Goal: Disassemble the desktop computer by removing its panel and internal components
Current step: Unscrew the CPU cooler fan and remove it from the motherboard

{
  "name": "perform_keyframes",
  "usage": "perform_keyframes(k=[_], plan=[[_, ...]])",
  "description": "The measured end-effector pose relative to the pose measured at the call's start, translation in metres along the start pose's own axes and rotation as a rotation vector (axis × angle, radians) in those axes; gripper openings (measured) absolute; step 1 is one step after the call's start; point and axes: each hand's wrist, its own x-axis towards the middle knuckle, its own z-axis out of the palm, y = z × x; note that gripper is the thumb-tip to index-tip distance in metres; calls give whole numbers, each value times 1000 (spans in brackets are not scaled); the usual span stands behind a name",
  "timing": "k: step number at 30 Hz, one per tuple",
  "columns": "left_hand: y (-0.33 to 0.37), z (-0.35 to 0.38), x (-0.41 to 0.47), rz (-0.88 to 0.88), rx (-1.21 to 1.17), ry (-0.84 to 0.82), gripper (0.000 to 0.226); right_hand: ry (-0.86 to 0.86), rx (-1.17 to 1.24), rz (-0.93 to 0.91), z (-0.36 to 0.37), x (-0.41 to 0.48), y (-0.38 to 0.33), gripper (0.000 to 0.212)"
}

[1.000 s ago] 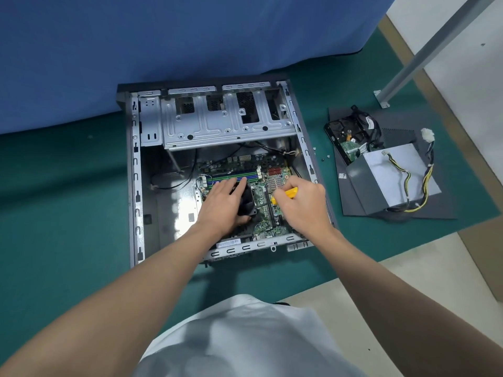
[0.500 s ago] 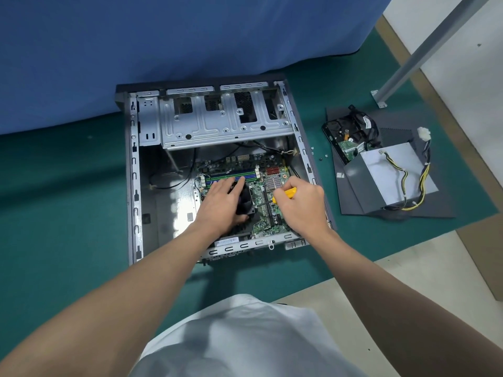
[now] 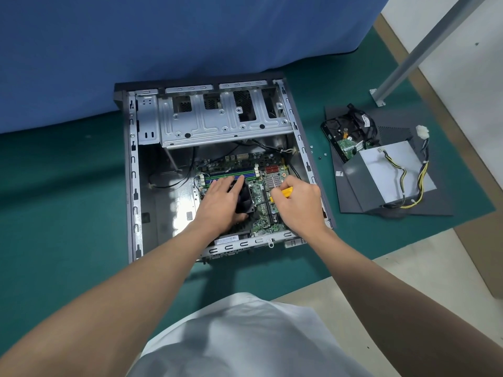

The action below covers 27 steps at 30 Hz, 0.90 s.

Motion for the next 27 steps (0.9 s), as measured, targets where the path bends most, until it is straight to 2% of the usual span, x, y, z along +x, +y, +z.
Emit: perform_keyframes(k=[11,14,16,18,21,24,27], plan=[[-1,0,0,-1,-10,-1,99,45,-39,47,1,1,-2,18],[-1,0,0,5,-6,4,99,11,-77,21,-2,1,-5,18],[-1,0,0,11,-1,12,99,-60,-164,-25,-5,2,-13,22],[-1,1,0,21,1,17,99,-136,-284,-47,-10,8,-28,36],[-1,1,0,25,4,15,98,-322,-462,5,-20,26,-55,48],[0,0,0,18,8,9,98,-611,-426,105,-31,43,-74,42],[1,-2,0,15,11,2,99,-821,-605,19,-36,51,-88,29]])
